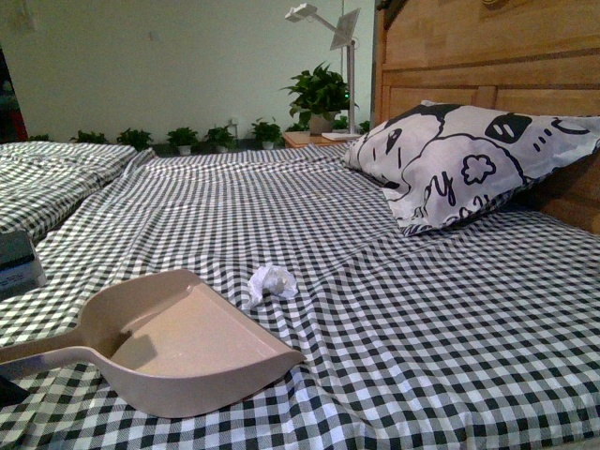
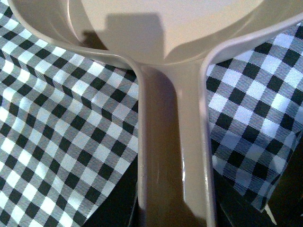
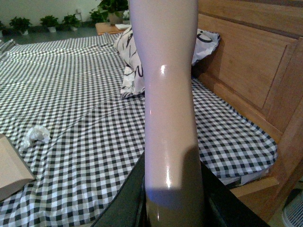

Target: Clean up trash

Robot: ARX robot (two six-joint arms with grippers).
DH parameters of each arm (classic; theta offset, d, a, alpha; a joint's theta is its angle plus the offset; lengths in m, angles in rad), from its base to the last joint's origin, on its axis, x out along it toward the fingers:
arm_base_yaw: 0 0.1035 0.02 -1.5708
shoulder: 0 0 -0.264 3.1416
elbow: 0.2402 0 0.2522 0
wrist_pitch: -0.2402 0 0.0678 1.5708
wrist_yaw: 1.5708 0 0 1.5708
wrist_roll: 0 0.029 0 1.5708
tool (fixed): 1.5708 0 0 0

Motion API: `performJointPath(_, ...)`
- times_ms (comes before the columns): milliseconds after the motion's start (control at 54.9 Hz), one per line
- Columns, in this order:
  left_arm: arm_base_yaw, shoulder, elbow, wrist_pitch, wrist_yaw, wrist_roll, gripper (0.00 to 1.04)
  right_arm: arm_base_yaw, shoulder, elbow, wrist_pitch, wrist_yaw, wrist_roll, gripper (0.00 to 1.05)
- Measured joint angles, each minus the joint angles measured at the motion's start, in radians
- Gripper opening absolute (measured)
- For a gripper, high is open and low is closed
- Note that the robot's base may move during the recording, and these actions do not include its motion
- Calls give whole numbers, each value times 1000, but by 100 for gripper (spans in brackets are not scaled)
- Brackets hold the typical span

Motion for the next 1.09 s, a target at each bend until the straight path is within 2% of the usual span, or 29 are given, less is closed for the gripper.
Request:
performJointPath(328,0,0,0,0,0,3,26,1,3,1,-5,6,0,20)
performJointPath(382,0,0,0,0,-1,4,26,3,65,70,-174,54,-5,20)
performJointPath(437,0,0,0,0,-1,4,26,-23,150,120,-233,18,-20,20)
performJointPath(619,1,0,0,0,-1,5,26,-40,396,223,-165,-95,-23,20)
performJointPath(856,1,0,0,0,0,5,26,90,758,433,-80,-125,15,20)
performJointPath(1093,1,0,0,0,0,6,26,201,1002,549,-3,-97,23,20)
